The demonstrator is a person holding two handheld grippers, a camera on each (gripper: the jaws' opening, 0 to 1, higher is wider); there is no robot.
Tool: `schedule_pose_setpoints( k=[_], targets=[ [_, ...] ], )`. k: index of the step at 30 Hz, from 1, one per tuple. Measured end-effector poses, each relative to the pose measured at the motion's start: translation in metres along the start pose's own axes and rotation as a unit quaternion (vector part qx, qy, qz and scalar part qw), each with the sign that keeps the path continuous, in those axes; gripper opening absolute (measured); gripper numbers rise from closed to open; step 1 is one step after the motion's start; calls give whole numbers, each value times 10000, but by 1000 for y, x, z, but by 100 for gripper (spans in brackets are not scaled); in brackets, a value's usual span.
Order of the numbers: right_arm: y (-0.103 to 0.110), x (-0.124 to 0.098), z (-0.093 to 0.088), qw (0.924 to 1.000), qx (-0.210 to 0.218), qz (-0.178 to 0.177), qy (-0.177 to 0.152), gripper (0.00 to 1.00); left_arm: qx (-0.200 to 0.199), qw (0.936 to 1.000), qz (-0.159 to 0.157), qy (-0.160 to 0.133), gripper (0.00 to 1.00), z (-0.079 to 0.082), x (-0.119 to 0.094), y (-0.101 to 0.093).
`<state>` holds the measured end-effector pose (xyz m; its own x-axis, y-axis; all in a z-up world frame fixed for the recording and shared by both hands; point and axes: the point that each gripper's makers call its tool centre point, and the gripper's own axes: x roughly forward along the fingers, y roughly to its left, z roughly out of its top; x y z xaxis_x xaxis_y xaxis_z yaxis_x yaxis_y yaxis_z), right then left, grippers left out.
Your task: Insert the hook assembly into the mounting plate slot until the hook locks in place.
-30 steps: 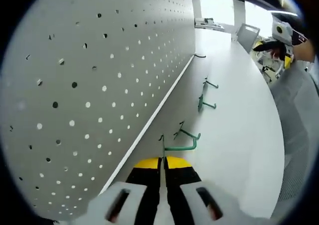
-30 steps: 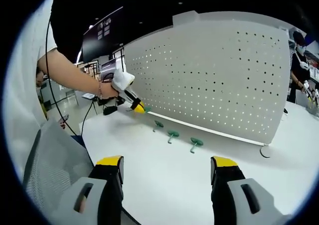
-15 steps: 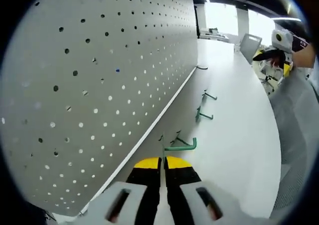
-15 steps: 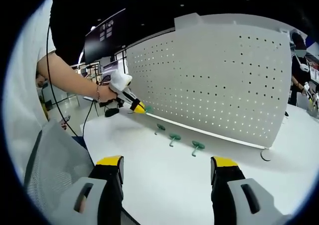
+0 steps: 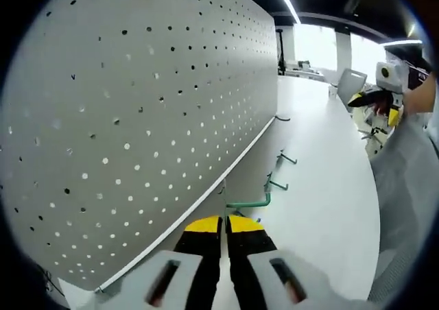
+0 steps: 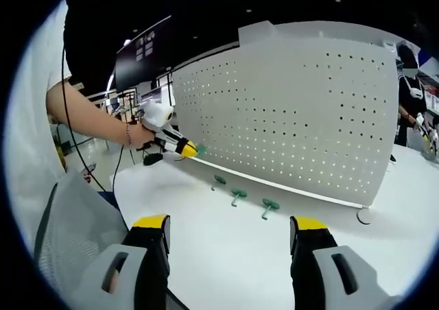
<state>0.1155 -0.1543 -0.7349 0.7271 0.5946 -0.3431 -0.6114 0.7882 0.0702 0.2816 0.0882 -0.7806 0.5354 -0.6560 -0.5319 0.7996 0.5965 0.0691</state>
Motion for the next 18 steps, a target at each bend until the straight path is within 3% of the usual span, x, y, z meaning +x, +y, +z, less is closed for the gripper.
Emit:
schedule_pose_setpoints(
  k=[8, 18],
  targets=[
    [1, 0, 6, 9999, 56, 1, -135, 69, -166, 9993, 81, -338, 2, 10, -6, -11],
    [0, 1, 15, 9995, 104, 12, -292, 69, -463, 9938, 221, -984, 2, 34, -16, -27]
  ],
)
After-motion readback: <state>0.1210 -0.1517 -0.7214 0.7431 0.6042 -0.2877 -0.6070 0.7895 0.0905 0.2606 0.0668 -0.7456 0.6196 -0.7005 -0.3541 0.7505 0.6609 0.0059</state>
